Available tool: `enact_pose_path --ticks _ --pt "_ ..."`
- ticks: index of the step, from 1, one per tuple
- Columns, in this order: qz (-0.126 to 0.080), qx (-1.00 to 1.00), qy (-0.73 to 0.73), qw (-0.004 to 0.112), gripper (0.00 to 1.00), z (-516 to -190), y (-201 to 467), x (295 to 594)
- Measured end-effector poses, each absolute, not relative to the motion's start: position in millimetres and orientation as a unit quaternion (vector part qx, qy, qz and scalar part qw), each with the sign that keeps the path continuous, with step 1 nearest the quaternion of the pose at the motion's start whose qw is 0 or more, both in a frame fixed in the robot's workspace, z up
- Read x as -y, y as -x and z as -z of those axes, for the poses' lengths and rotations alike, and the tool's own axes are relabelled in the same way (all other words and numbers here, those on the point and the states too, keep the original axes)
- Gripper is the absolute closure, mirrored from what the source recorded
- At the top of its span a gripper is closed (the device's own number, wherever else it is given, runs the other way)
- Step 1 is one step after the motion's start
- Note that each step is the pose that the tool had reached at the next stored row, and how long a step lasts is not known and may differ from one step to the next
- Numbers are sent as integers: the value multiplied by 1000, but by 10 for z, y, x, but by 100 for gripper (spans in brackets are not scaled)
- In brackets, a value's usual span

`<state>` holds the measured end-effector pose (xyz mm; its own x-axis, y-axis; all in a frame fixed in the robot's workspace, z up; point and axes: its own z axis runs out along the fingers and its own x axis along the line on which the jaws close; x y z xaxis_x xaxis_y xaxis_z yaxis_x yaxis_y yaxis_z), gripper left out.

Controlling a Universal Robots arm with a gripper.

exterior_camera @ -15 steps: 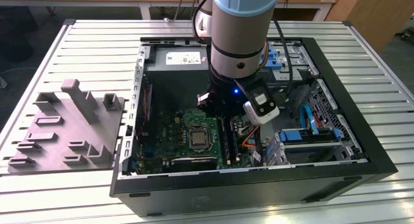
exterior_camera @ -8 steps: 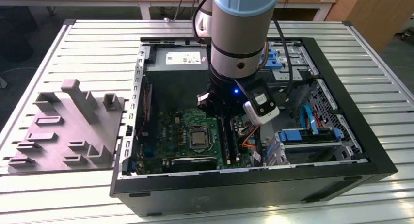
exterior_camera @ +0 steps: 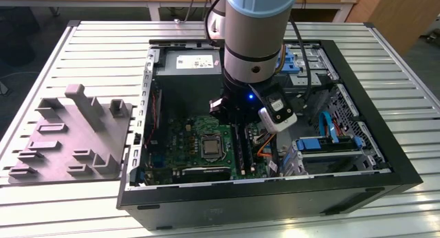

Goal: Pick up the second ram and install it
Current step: 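Press down the second ram until it locks into place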

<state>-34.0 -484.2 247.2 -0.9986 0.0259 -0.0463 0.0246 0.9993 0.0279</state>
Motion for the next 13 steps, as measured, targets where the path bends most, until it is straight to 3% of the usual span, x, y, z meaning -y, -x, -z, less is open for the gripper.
enact_pose_path --ticks 13 --pt "-16 -1000 -13 23 90 -2441 340 4738"
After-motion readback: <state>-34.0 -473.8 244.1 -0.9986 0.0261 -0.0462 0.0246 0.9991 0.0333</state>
